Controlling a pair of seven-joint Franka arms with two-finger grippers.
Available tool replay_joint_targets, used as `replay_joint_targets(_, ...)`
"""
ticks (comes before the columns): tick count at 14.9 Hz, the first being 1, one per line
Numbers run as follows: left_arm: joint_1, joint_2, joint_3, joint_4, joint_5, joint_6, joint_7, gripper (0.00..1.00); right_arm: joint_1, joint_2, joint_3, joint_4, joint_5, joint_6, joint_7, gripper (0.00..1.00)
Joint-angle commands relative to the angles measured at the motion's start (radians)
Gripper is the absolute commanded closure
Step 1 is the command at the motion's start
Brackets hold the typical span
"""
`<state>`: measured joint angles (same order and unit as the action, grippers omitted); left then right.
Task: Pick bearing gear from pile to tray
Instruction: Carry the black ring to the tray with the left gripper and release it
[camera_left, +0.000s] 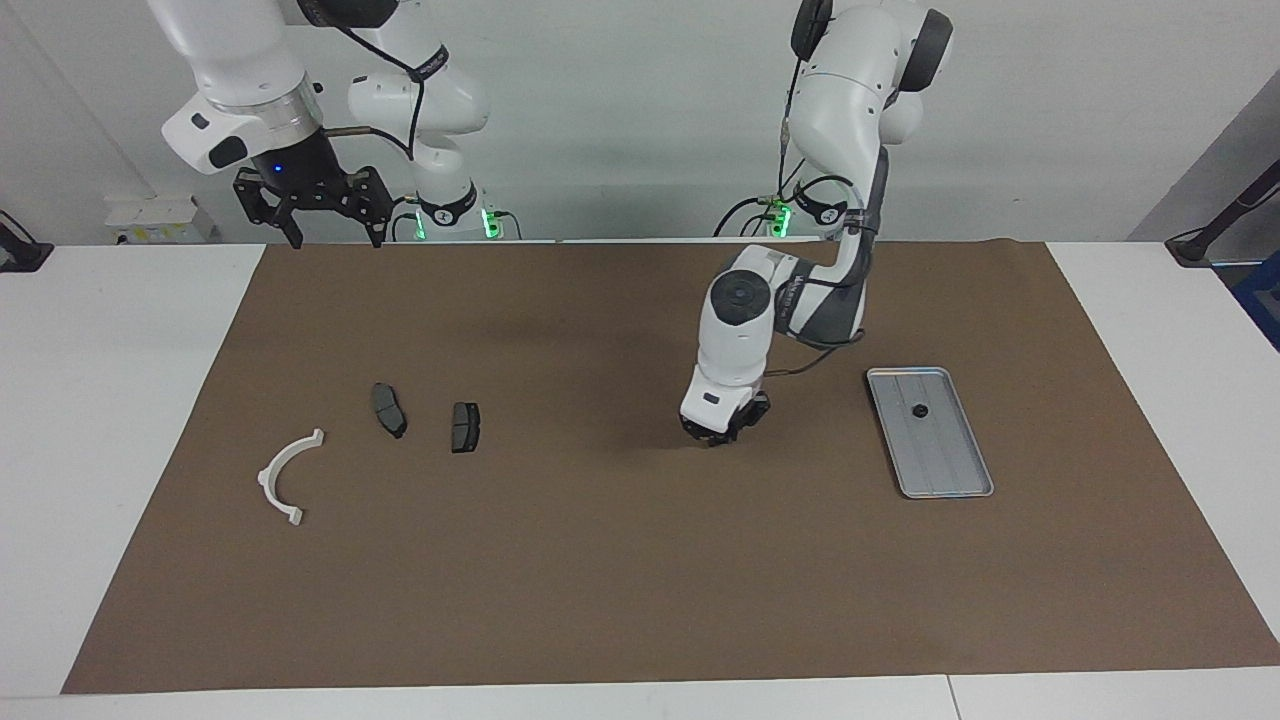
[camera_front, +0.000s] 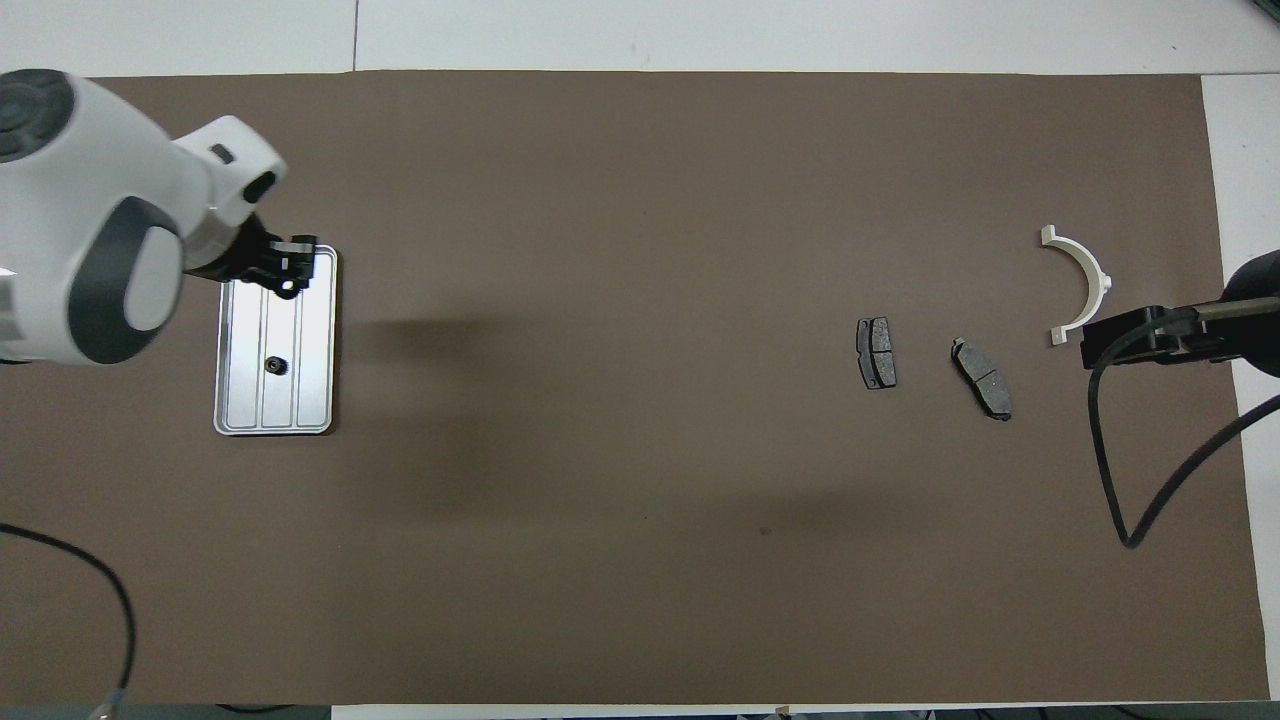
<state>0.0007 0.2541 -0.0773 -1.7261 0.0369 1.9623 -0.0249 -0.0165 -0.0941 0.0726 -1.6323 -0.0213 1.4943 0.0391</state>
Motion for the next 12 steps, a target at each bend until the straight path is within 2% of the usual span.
replay_joint_targets(1,0.068,-0.013,-0.015,-0.178,-0.02,0.22,0.137,1.0,0.0,-0.01,-0.002,-0.011,0.02,0.003,0.019,0.0)
replay_joint_targets(3,0.074,0.002,-0.013,-0.271,-0.02,0.381,0.141,1.0,0.0,-0.01,0.0,-0.012,0.021,0.009,0.019,0.0)
replay_joint_targets(4,0.076,0.008,-0.013,-0.289,-0.02,0.412,0.141,1.0,-0.003,-0.01,0.0,-0.011,0.021,0.012,0.018,0.0)
replay_joint_targets(9,0.078,0.019,-0.013,-0.299,-0.02,0.422,0.148,1.0,-0.008,-0.007,0.0,-0.012,0.021,0.017,0.018,0.0)
replay_joint_targets(12,0.09,0.022,-0.013,-0.337,-0.02,0.452,0.178,1.0,-0.007,-0.009,0.0,-0.012,0.021,0.017,0.018,0.0)
